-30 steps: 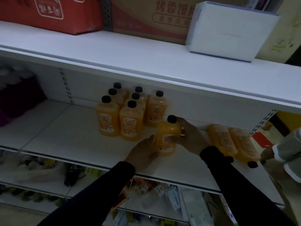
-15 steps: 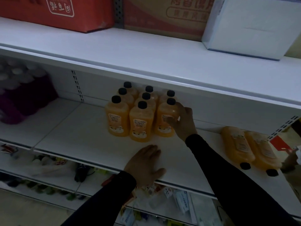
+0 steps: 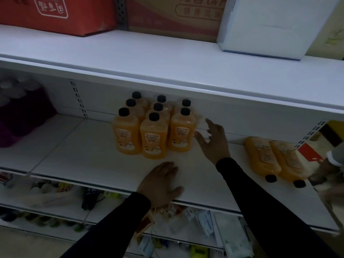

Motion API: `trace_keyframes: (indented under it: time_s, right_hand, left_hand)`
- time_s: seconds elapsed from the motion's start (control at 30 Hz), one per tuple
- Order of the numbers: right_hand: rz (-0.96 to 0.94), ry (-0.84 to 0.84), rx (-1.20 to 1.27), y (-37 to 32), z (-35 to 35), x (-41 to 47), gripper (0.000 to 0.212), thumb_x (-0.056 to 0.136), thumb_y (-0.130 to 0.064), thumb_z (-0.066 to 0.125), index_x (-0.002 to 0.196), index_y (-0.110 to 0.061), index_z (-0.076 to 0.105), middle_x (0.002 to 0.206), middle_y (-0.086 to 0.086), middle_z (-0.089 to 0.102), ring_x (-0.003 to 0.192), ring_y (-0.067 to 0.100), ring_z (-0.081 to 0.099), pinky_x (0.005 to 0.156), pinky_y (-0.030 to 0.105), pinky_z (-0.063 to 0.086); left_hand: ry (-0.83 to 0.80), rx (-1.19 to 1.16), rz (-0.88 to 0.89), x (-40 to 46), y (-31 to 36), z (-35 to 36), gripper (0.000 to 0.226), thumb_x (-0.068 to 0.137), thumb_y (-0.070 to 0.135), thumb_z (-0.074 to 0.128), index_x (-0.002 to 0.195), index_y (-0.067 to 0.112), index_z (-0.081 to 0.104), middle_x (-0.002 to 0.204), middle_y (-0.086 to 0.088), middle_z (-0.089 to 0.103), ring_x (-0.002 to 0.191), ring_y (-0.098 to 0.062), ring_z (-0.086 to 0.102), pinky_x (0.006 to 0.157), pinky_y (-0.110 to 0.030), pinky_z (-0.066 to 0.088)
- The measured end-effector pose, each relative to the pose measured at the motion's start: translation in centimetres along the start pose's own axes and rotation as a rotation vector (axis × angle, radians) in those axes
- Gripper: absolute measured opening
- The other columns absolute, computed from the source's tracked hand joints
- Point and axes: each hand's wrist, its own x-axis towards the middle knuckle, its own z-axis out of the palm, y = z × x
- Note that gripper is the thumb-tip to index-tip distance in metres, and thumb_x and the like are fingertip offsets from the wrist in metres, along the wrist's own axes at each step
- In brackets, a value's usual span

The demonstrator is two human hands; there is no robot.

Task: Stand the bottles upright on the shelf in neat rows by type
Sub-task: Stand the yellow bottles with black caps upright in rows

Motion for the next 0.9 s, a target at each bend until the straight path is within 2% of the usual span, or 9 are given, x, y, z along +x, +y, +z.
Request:
trace_keyframes:
  time_s: [0.1,0.17,0.23,0.3,0.37,0.53,0.7,0.8,0.9]
  right_hand:
    - [0.141,0.105,-0.322,4.6,-4.0,-1.7,0.072,0.092,-0.047,0.055,0.149,-0.011,0.03,0.143,0.021,0.034,0.127,0.034,0.041,0.103,0.037,0.037]
    - [0.34,0.074,-0.495,7.6,-6.4,-2.8,0.08,0.092,-0.051,0.051,0.152,-0.009,0.017,0.152,0.024,0.022,0.138,0.039,0.027,0.114,0.046,0.026]
    - [0.52,0.03,-0.634,9.9,-8.2,-4.0,0.086,0.091,-0.055,0.049,0.152,-0.009,0.01,0.155,0.023,0.018,0.142,0.041,0.019,0.115,0.052,0.019]
    - [0.575,-0.042,-0.716,11.4,-9.1,-5.5,0.085,0.092,-0.053,0.048,0.153,-0.011,0.007,0.158,0.02,0.014,0.144,0.039,0.012,0.117,0.052,0.012]
    - [0.515,-0.061,-0.733,12.1,-9.4,-6.7,0.079,0.093,-0.049,0.049,0.154,-0.016,0.01,0.158,0.015,0.016,0.144,0.037,0.014,0.116,0.051,0.013]
    - [0.3,-0.042,-0.558,9.1,-9.2,-8.8,0.074,0.084,-0.035,0.066,0.148,-0.016,0.034,0.145,0.015,0.041,0.132,0.031,0.036,0.11,0.039,0.027]
    - [0.116,-0.25,-0.267,4.1,-9.5,-10.7,0.067,0.076,-0.031,0.079,0.133,-0.012,0.05,0.131,0.007,0.051,0.121,0.022,0.048,0.105,0.021,0.032]
    - [0.027,-0.317,-0.108,0.7,-10.5,-9.7,0.055,0.069,-0.035,0.083,0.119,-0.028,0.062,0.115,-0.007,0.058,0.107,-0.007,0.049,0.088,0.0,0.031]
    - [-0.003,-0.253,0.023,-1.9,-10.7,-7.9,0.051,0.065,-0.045,0.081,0.11,-0.041,0.059,0.11,-0.021,0.054,0.1,-0.021,0.046,0.079,-0.005,0.033]
  left_hand:
    - [0.003,-0.008,-0.004,0.1,-0.1,0.0,0.081,0.091,0.071,0.026,0.154,0.021,0.018,0.162,0.0,0.01,0.147,-0.013,0.005,0.115,-0.024,-0.003]
    - [0.001,-0.02,-0.02,0.2,0.2,-0.2,0.08,0.091,0.07,0.03,0.153,0.02,0.02,0.162,0.0,0.012,0.147,-0.013,0.006,0.116,-0.024,-0.001]
    - [0.006,-0.032,-0.03,0.7,0.7,-0.6,0.076,0.093,0.065,0.034,0.152,0.02,0.024,0.161,-0.001,0.015,0.147,-0.014,0.009,0.116,-0.025,0.003]
    - [0.009,-0.04,-0.02,1.4,1.6,-1.1,0.073,0.094,0.063,0.036,0.152,0.019,0.025,0.161,-0.001,0.017,0.147,-0.015,0.011,0.116,-0.026,0.005]
    - [0.014,-0.033,0.009,2.3,2.6,-1.6,0.072,0.094,0.062,0.035,0.152,0.021,0.025,0.16,-0.001,0.018,0.146,-0.016,0.013,0.116,-0.027,0.007]
    - [0.054,-0.057,0.056,4.3,4.7,-2.3,0.071,0.094,0.062,0.038,0.152,0.025,0.022,0.16,0.0,0.017,0.146,-0.017,0.013,0.116,-0.029,0.01]
    - [0.072,-0.054,0.142,5.4,6.1,-2.2,0.081,0.092,0.059,0.048,0.154,0.029,0.006,0.162,-0.001,0.007,0.147,-0.021,0.008,0.117,-0.036,0.013]
    - [0.105,-0.12,0.14,5.3,6.4,-2.1,0.083,0.09,0.052,0.057,0.153,0.029,0.009,0.161,-0.003,0.009,0.146,-0.021,0.013,0.115,-0.033,0.016]
    - [0.103,-0.372,0.053,4.9,6.0,-2.1,0.074,0.09,0.046,0.061,0.15,0.022,0.025,0.153,-0.003,0.032,0.137,-0.02,0.032,0.104,-0.025,0.027]
